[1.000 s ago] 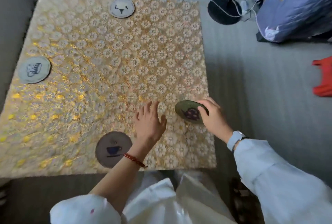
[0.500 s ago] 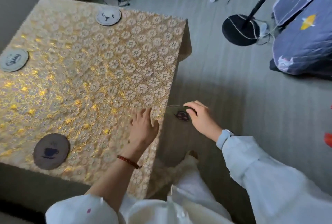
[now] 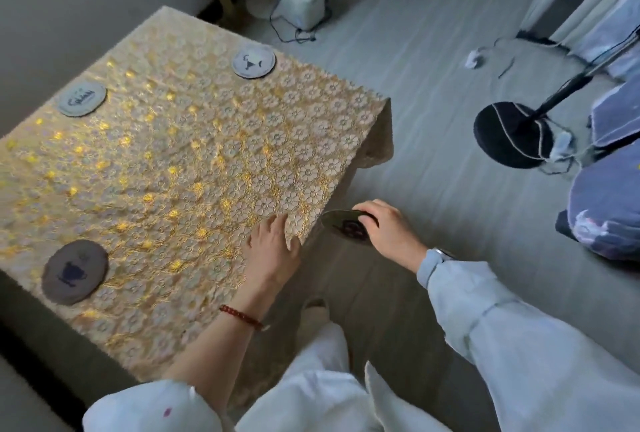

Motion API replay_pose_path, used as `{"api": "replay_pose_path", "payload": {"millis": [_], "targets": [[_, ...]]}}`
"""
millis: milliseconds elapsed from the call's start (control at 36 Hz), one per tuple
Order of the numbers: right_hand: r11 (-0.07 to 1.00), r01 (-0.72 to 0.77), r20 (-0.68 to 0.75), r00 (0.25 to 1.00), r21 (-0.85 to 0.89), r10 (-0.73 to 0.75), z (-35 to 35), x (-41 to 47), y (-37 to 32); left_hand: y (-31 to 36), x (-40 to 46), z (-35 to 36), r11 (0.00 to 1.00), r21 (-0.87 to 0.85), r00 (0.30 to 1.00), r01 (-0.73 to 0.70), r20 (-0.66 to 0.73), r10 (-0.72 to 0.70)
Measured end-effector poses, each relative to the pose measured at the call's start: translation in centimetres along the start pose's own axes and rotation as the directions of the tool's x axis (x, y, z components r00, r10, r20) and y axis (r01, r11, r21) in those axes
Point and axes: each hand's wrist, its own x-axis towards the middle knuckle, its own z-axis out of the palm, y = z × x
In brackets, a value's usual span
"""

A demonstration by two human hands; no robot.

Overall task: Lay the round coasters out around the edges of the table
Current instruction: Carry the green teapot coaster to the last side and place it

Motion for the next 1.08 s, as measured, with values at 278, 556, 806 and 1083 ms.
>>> {"api": "replay_pose_path", "payload": {"millis": [278,556,806,1083], "targets": [[0.981,0.173,0.201,0.968,-0.091,-0.152,-2.1,10.6,-2.6,-1.2,7.5,0.6,0.96,-0.131,0.964,0.248,-0.065,-0.258],[0.955,0.288,0.457,0.86,-0.071,-0.226,0.1,17.8,-5.6,-2.4,11.3,0.7,0.797,-0.335,0.835,0.503,-0.049,-0.548],[0.926,0.37,0.805,0.57,-0.071,-0.166,6.3,20.6,-7.8,-4.7,5.4,4.6,0.579,-0.406,0.626,0.707,-0.021,-0.78],[0.84,0.534,0.849,0.483,-0.091,-0.215,11.3,22.7,-7.1,-1.6,3.3,8.5,0.548,-0.395,0.574,0.737,-0.062,-0.817]]}}
